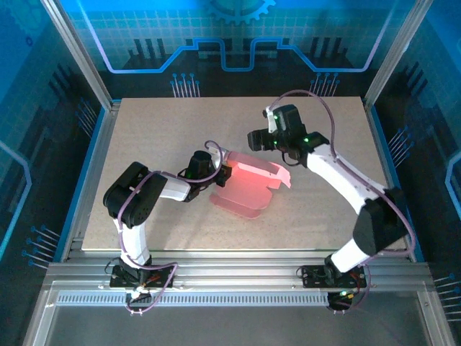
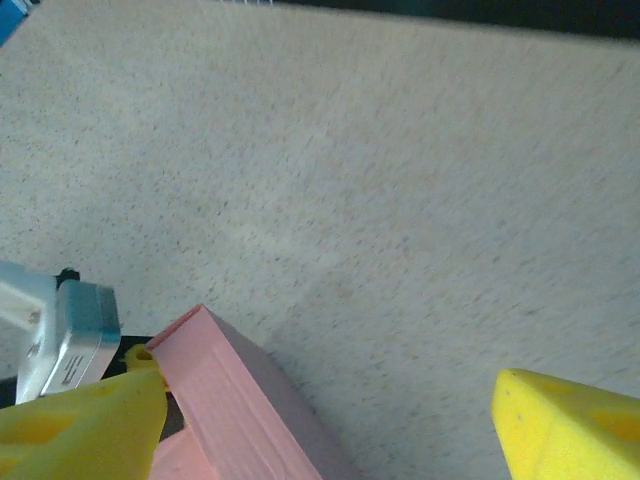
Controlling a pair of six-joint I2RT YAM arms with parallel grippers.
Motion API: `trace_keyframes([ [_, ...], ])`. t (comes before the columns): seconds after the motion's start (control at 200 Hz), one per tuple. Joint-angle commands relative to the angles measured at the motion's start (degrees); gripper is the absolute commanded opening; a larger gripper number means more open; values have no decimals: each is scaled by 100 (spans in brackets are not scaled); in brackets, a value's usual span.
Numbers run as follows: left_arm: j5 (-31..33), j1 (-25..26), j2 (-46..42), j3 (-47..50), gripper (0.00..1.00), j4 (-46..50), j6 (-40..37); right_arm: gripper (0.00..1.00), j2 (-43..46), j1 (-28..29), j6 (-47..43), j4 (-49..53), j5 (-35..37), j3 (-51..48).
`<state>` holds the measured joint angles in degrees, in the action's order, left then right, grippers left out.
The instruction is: Fold the paper box
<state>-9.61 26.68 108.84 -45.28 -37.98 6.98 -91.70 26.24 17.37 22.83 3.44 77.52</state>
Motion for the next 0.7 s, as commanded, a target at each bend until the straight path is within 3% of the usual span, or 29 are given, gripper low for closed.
trace_keyframes([
  [0.0, -332, -23, -31, -244, 0, 28, -212, 85, -704, -57, 687, 796, -1296, 482],
  [0.205, -276, -23, -81, -302, 0, 219, -277, 83, -1857, -58, 689, 1179, -1992, 1403],
  [0.4, -262, -18, -73, -390, 0, 346, -197, 83, -2302, -169, 1088, 855, -3234, 1448],
  [0.695, -244, -5, 40, -446, 0, 293, -240, 76, -2563, -176, 1468, 907, -3167, 1385],
])
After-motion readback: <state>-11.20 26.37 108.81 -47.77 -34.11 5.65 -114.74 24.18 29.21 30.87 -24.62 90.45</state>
